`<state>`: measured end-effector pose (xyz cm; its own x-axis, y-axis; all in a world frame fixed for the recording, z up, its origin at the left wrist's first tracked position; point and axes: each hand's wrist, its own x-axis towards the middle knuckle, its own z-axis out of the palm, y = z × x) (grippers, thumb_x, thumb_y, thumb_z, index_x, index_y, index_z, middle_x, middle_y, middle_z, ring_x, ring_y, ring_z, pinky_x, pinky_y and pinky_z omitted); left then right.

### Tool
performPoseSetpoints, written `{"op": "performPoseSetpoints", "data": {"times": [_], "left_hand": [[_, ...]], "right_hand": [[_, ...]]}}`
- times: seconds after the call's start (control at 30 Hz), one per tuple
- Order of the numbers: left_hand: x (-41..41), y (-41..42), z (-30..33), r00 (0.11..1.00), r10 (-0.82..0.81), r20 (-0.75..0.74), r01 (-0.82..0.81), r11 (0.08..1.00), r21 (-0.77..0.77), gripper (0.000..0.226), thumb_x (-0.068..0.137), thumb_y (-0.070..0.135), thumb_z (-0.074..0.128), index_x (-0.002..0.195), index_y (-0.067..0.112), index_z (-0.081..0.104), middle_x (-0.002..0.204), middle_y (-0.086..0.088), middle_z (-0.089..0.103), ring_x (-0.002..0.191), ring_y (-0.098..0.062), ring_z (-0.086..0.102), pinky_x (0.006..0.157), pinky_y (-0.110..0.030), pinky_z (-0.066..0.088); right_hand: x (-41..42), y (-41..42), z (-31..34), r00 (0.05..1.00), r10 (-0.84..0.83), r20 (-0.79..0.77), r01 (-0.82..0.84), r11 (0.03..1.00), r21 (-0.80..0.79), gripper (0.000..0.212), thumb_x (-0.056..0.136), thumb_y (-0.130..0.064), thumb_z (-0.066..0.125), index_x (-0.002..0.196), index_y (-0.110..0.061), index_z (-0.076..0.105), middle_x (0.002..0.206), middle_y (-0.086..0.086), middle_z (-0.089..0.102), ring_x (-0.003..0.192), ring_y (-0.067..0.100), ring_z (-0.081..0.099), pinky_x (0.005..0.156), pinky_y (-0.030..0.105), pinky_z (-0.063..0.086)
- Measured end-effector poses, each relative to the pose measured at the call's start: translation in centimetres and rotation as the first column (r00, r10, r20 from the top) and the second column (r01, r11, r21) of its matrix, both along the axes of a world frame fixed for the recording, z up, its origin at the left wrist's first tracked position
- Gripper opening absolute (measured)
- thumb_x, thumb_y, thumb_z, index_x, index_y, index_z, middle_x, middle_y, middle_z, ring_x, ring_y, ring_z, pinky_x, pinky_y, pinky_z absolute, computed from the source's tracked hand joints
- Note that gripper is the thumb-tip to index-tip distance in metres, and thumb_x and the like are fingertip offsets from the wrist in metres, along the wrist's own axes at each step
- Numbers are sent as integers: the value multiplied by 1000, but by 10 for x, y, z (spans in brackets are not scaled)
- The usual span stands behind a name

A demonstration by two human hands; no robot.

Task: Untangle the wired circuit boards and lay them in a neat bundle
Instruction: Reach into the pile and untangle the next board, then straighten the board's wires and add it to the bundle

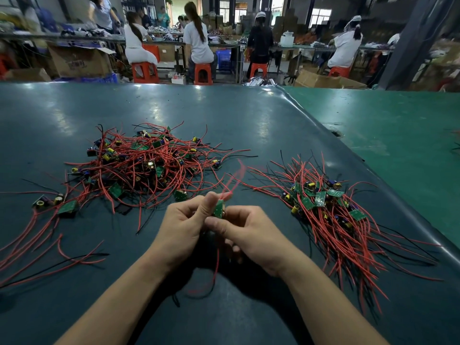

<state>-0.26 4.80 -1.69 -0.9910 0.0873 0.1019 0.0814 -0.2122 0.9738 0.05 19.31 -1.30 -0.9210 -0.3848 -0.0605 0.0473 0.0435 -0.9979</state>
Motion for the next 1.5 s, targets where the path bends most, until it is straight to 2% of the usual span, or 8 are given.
{"op": "performPoseSetpoints", "data": {"times": [0.23,0.4,0.47,0.6,0.8,1.1,1.3,1.5], "left_hand": [[-11,-3,-3,962,255,-93,-256,967,-2,40,82,53,53,90,21,76,68,-4,50,47,-7,38,41,-17,36],[-16,-9,-7,883,446,-148,-459,886,-68,31,92,44,52,87,22,73,69,8,59,55,-7,45,51,-25,38],[-18,-10,-9,853,485,-193,-510,854,-105,26,98,32,53,84,20,71,67,11,62,56,-5,46,53,-24,39],[-15,-13,-9,790,489,-369,-603,728,-326,15,95,21,62,81,24,68,72,9,63,64,-6,53,61,-19,44],[-16,-27,-14,733,441,-518,-632,159,-759,35,84,31,67,117,20,64,120,-8,53,117,-31,42,98,-44,33],[-22,-29,-16,843,359,-400,-434,16,-901,45,94,41,53,138,43,47,133,-3,42,120,-29,34,96,-46,32],[-22,-33,-13,776,344,-529,-583,70,-810,18,82,39,74,95,27,73,116,-5,50,112,-31,37,91,-45,29],[-12,-19,-6,561,116,-819,-773,429,-468,18,83,23,77,97,11,75,102,-10,56,91,-26,53,81,-35,45]], "right_hand": [[-7,5,13,877,-438,-199,370,879,-301,12,88,-1,66,92,-11,72,69,-1,67,53,12,61,43,21,49],[-18,23,24,582,-801,141,642,346,-685,13,97,-17,59,104,-6,60,106,11,66,78,24,74,57,24,56],[-19,29,23,587,-764,267,676,282,-681,28,101,-30,52,111,-4,54,117,13,60,83,28,74,60,26,57],[-18,22,15,714,-653,250,684,577,-446,37,102,-40,45,97,-8,64,98,10,67,66,22,72,44,27,52],[-14,11,9,791,-608,70,607,764,-218,36,101,-33,50,81,-9,69,73,5,68,44,12,58,36,20,41],[-9,5,5,850,-526,5,522,843,-129,31,99,-30,54,77,-12,68,67,-2,68,43,11,54,37,18,37],[-9,5,2,858,-514,-1,511,854,-96,32,99,-30,55,78,-10,69,66,-2,69,43,11,54,37,18,37],[-7,1,4,963,-265,52,269,955,-125,25,95,-34,59,89,-12,70,75,0,69,47,12,55,36,22,43]]}}
